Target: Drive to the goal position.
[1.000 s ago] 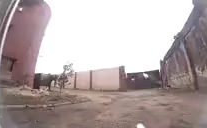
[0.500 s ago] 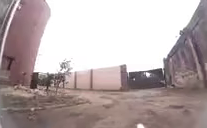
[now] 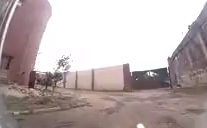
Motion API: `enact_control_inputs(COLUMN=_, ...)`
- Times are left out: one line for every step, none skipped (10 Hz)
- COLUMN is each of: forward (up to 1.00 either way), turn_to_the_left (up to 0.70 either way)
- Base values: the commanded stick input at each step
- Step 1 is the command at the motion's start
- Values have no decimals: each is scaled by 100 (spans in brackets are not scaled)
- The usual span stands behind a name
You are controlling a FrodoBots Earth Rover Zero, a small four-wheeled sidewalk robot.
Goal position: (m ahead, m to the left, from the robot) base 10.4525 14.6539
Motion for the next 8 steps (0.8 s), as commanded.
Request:
enact_control_inputs(forward=100, turn_to_the_left=-40)
enact_control_inputs(forward=100, turn_to_the_left=-40)
enact_control_inputs(forward=100, turn_to_the_left=-40)
enact_control_inputs(forward=100, turn_to_the_left=-30)
enact_control_inputs(forward=100, turn_to_the_left=-5)
enact_control_inputs(forward=100, turn_to_the_left=0)
enact_control_inputs(forward=100, turn_to_the_left=0)
enact_control_inputs(forward=100, turn_to_the_left=0)
